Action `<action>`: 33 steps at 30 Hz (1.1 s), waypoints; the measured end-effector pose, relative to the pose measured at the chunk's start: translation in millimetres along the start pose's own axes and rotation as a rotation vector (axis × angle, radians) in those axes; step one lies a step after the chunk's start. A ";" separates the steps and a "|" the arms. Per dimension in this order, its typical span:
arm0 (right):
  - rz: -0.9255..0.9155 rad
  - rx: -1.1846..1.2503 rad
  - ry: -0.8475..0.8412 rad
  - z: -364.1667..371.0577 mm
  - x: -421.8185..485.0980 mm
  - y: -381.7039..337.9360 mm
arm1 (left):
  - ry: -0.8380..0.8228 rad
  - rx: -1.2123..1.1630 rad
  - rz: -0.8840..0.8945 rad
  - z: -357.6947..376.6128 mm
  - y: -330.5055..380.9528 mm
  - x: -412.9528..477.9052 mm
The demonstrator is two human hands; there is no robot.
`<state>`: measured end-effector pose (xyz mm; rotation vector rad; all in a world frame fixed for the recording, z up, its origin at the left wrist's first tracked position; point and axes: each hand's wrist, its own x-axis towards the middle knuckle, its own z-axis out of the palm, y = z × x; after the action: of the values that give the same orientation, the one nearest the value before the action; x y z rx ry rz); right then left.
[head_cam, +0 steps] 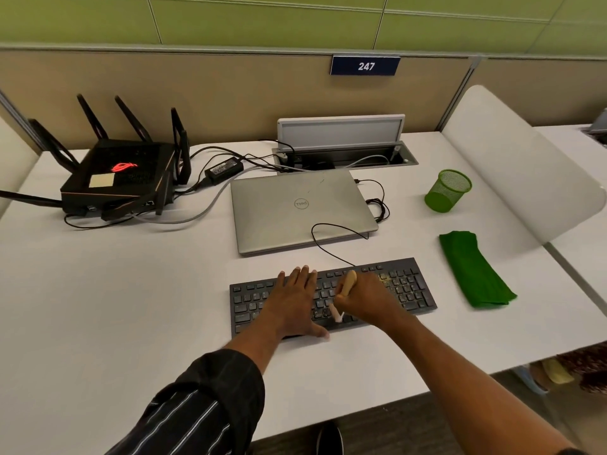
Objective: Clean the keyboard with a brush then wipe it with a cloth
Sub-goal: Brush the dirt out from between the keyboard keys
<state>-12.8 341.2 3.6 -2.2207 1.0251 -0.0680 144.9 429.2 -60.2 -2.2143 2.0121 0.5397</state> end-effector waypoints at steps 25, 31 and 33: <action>-0.049 -0.007 -0.052 15.3 8.9 -9.4 | 0.003 -0.021 0.019 -0.2 -16.3 -4.0; -0.085 -0.014 -0.025 13.3 10.9 -11.3 | 0.004 -0.026 0.020 -0.2 -19.3 -5.7; -0.071 -0.036 -0.073 13.8 11.1 -11.6 | -0.001 -0.026 0.022 -1.0 -19.4 -6.4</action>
<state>6.8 346.6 -2.4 -2.2754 0.9147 -0.0003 163.7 437.3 -60.3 -2.2086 2.0421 0.5721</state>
